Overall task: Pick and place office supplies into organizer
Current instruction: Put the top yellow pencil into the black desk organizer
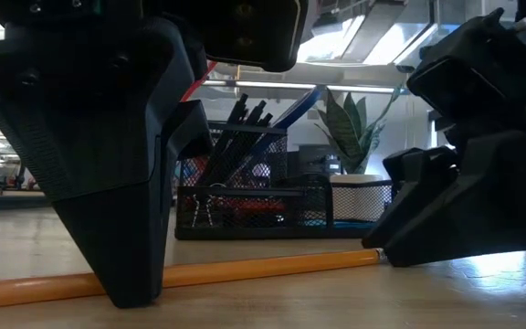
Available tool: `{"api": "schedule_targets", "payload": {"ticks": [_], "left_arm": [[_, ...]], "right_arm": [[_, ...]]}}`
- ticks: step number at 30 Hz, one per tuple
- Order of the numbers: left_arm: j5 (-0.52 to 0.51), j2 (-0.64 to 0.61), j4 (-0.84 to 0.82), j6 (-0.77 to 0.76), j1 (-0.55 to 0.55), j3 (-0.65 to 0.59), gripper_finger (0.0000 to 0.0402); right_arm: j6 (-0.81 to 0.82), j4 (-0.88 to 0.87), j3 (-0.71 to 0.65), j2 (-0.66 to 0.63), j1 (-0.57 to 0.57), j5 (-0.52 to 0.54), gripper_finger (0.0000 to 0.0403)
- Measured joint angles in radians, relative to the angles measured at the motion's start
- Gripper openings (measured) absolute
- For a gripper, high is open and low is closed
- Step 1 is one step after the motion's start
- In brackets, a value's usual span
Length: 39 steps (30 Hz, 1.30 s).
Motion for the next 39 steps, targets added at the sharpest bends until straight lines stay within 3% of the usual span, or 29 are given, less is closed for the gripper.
{"api": "schedule_targets", "payload": {"ticks": [28, 39], "left_arm": [[-0.019, 0.000, 0.001, 0.157, 0.033, 0.000, 0.0001], [-0.014, 0.000, 0.001, 0.156, 0.033, 0.000, 0.0003]], "right_arm": [[-0.030, -0.023, 0.000, 0.001, 0.000, -0.004, 0.0119], [-0.053, 0.182, -0.001, 0.114, 0.000, 0.022, 0.0119]]}}
